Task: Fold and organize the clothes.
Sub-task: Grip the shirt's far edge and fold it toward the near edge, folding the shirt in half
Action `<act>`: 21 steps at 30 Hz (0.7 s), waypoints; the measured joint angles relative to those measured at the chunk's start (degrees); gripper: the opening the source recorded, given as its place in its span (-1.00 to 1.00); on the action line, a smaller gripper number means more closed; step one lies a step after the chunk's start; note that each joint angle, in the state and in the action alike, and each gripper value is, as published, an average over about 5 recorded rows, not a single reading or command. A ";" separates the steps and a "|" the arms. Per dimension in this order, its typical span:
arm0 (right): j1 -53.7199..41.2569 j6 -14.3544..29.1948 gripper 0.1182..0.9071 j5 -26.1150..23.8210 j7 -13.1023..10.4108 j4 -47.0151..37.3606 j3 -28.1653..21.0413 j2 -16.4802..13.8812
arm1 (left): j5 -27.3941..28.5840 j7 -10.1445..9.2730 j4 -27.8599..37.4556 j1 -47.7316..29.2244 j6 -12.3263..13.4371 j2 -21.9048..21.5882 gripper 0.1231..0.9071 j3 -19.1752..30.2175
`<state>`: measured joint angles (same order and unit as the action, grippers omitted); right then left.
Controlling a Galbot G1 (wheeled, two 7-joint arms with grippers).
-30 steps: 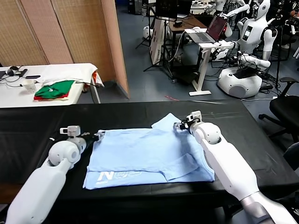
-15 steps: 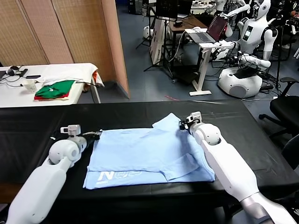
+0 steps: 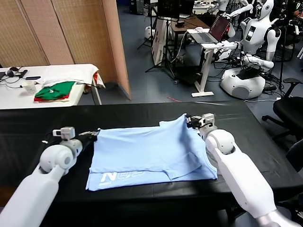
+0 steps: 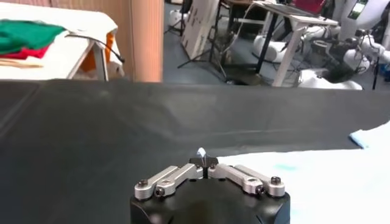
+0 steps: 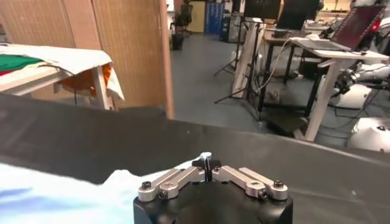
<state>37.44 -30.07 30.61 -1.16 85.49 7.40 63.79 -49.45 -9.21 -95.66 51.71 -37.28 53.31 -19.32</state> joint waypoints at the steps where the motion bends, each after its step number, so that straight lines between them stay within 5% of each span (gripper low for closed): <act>1: 0.78 -0.34 -0.88 0.07 -0.01 1.14 0.53 -0.35 | 0.06 0.00 -0.77 0.61 0.09 -0.24 -0.94 -0.42; 21: 18.66 -9.64 -0.88 -1.21 -4.66 23.33 8.95 -6.52 | 4.15 0.29 -20.91 21.58 0.67 -1.56 -0.94 -12.42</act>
<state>56.10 -39.72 29.39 -5.82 108.81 16.34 57.27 -45.30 -8.91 -116.56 73.29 -36.62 51.75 -31.74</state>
